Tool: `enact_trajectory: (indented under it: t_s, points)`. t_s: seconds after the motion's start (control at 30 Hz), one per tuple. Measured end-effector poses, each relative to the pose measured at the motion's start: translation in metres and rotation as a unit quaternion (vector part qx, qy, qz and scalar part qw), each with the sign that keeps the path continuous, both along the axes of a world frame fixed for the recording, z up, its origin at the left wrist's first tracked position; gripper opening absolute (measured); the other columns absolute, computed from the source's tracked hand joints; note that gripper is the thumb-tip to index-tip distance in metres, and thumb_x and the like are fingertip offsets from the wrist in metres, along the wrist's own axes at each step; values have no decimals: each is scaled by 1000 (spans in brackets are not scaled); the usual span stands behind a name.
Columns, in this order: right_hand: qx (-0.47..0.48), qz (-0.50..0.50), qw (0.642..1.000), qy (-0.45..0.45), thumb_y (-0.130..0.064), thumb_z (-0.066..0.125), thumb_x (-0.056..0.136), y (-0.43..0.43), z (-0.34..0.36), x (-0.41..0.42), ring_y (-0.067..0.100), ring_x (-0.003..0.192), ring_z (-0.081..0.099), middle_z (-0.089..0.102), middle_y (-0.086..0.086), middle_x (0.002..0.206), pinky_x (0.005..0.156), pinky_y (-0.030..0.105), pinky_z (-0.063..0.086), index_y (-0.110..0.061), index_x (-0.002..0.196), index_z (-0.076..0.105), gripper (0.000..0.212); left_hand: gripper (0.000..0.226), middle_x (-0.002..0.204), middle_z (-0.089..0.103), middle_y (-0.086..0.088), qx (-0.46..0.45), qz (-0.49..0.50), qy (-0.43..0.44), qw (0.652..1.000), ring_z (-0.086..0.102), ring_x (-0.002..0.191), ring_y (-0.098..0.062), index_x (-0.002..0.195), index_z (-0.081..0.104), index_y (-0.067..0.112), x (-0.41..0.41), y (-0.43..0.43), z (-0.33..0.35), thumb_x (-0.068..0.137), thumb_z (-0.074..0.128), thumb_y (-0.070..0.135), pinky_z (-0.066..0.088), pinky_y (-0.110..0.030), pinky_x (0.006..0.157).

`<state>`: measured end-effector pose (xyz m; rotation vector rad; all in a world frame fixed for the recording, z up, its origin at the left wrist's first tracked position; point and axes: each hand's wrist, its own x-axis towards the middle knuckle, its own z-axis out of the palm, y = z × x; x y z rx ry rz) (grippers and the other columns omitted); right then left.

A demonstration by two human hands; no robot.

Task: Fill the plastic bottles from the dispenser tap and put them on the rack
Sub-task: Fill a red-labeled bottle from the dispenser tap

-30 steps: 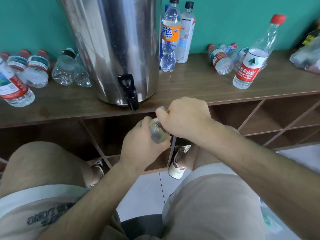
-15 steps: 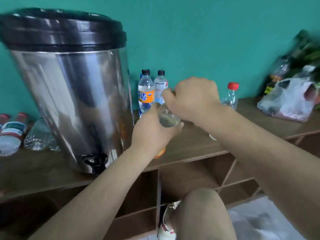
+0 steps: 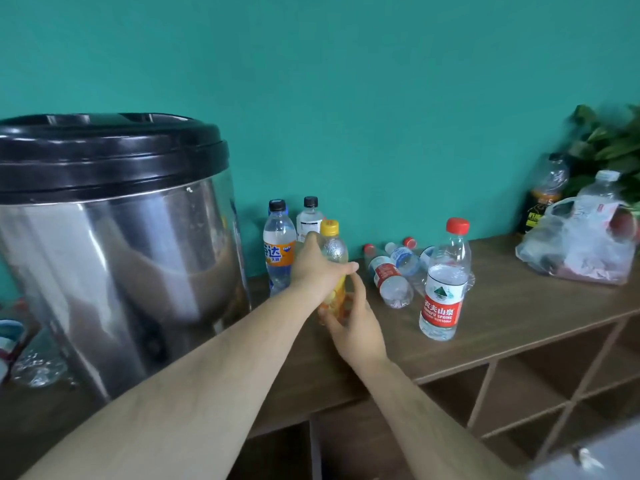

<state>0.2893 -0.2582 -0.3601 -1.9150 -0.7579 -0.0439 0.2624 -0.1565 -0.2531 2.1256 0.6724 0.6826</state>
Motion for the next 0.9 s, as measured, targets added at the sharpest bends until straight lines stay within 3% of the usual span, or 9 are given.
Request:
enact_trajectory:
  t_s: [0.07, 0.17, 0.3, 0.4, 0.53, 0.63, 0.77, 0.9]
  points:
    - [-16, -20, 1000, -2, -39, 75, 93, 12, -3, 9, 28, 122, 56, 63, 8, 128, 99, 46, 51, -27, 164, 16, 93, 72, 126, 59, -3, 24, 6, 28, 999, 60, 115, -26, 124, 50, 18, 3, 4, -5, 72, 91, 46, 49, -36, 90]
    - [-44, -14, 999, -5, -35, 76, 91, 26, -4, 19, 32, 122, 54, 62, 12, 129, 98, 46, 49, -24, 164, 16, 95, 75, 131, 61, -5, 38, 24, 32, 998, 57, 123, -28, 135, 48, 16, 5, 12, -11, 78, 87, 47, 50, -45, 102]
    - [-30, -13, 999, -18, -27, 69, 93, 41, -3, 30, 41, 119, 58, 64, 14, 132, 94, 46, 51, -22, 163, 21, 85, 76, 145, 48, -8, 74, 32, 2, 997, 50, 133, -28, 152, 36, 16, 6, 11, -21, 91, 79, 31, 46, -40, 109]
    - [-56, -27, 998, -25, -22, 61, 97, 47, 0, 35, 40, 121, 58, 63, 16, 134, 98, 46, 49, -24, 166, 14, 83, 80, 156, 36, -6, 96, 30, -3, 995, 44, 141, -24, 161, 25, 19, 0, 8, -31, 96, 70, 26, 44, -38, 110]
    - [-113, -23, 993, -26, -22, 59, 99, 35, 11, 24, 35, 130, 52, 56, 13, 141, 105, 47, 47, -33, 166, 3, 88, 56, 143, 45, -4, 127, 44, -16, 991, 50, 132, -25, 146, 45, 17, -12, 4, -40, 95, 69, 22, 47, -38, 99]
    - [-77, -42, 992, -93, -21, 62, 99, -2, 18, 1, 33, 132, 49, 53, 10, 143, 103, 51, 49, -30, 164, 23, 77, 34, 125, 54, 0, 156, 33, -85, 984, 55, 118, -21, 126, 59, 15, -21, -7, -44, 93, 68, 15, 43, -30, 87]
    - [26, -135, 973, -187, -14, 69, 94, -67, 27, -15, 25, 124, 56, 60, 5, 135, 102, 47, 53, -15, 148, 51, 56, 25, 116, 57, 8, 130, -76, -132, 980, 58, 111, -12, 121, 62, 20, -14, -38, -47, 96, 65, 16, 48, -29, 95]
    - [53, -231, 955, -176, -14, 74, 86, -121, 42, -2, 30, 120, 50, 56, 11, 130, 103, 49, 47, -9, 144, 51, 63, 29, 119, 55, 7, 67, -166, -144, 973, 59, 108, -10, 124, 59, 23, 16, -86, -41, 96, 66, 21, 51, -36, 99]
